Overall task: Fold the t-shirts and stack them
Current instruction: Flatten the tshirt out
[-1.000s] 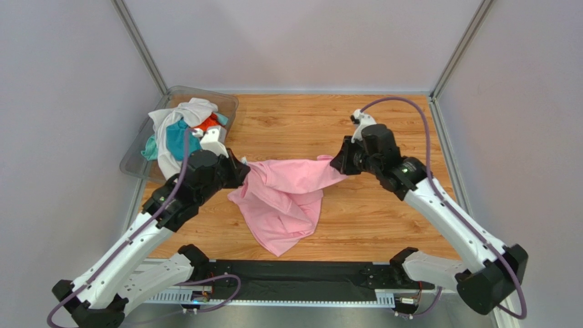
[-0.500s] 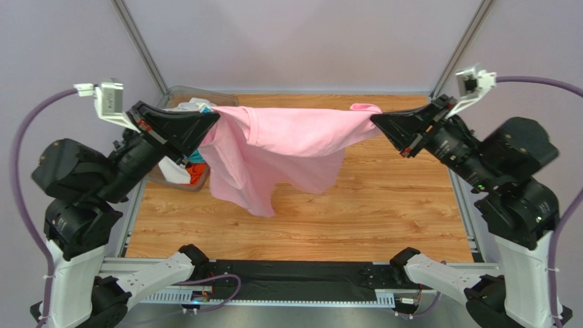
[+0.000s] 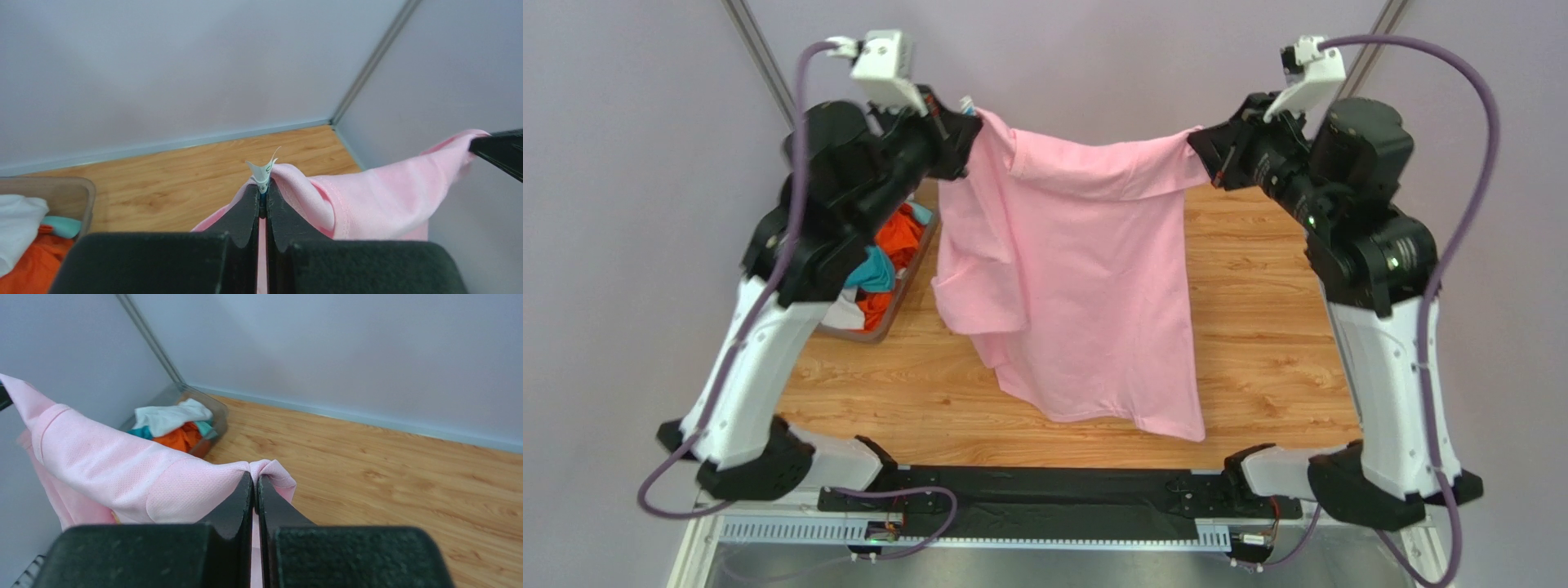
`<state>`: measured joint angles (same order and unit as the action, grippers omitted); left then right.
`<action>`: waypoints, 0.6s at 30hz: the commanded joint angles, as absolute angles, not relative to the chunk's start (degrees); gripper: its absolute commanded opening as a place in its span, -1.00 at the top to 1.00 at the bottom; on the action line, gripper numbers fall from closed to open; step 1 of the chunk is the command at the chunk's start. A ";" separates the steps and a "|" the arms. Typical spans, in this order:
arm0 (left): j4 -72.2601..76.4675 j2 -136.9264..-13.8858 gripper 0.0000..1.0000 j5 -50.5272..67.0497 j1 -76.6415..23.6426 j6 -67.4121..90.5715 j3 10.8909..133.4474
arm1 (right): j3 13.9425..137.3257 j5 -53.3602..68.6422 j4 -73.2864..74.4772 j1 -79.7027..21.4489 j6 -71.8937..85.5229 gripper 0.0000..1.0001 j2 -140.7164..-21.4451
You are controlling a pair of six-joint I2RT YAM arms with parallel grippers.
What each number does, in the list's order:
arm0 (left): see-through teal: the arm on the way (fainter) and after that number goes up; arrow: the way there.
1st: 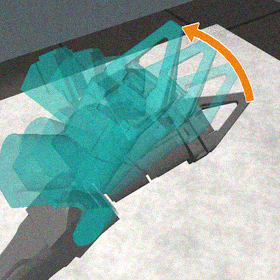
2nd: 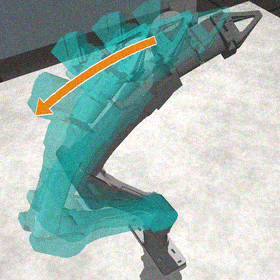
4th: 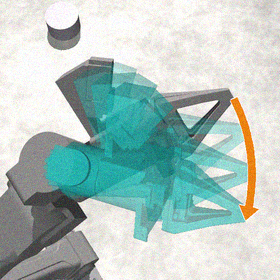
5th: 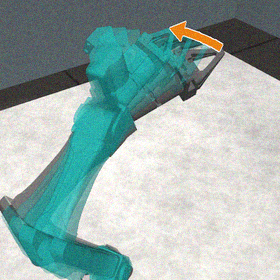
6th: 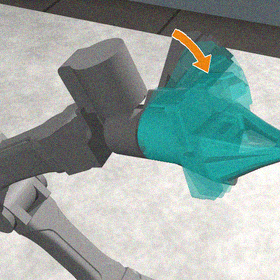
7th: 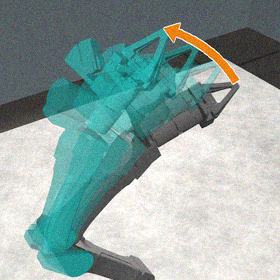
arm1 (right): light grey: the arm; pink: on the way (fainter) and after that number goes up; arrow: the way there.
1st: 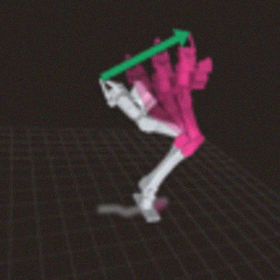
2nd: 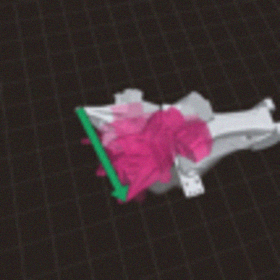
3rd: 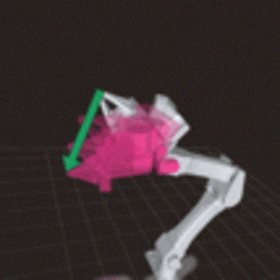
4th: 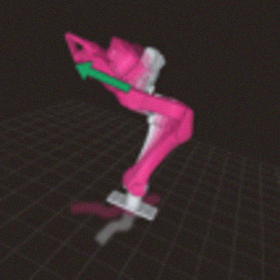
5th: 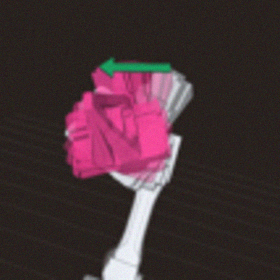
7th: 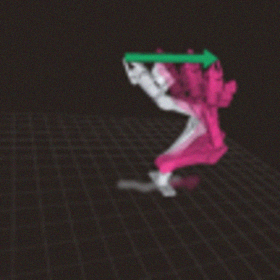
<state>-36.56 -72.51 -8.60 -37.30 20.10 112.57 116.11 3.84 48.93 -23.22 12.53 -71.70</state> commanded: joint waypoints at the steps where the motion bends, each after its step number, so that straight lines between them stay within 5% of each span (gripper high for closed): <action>1: -37.53 -84.93 1.00 -16.96 -35.51 14.42 118.98 | 115.49 13.31 44.75 -13.91 10.64 1.00 -76.54; 8: -34.99 -106.25 1.00 -5.21 -31.03 10.73 150.02 | 133.83 15.82 45.08 -8.35 6.50 1.00 -89.11; 13: -24.00 -99.52 1.00 -3.08 -31.03 9.41 143.18 | 137.21 16.16 46.67 -6.15 8.17 1.00 -87.29; 18: -24.35 -90.37 1.00 -0.70 -31.03 8.26 129.68 | 118.07 17.31 46.76 -6.15 14.39 1.00 -75.87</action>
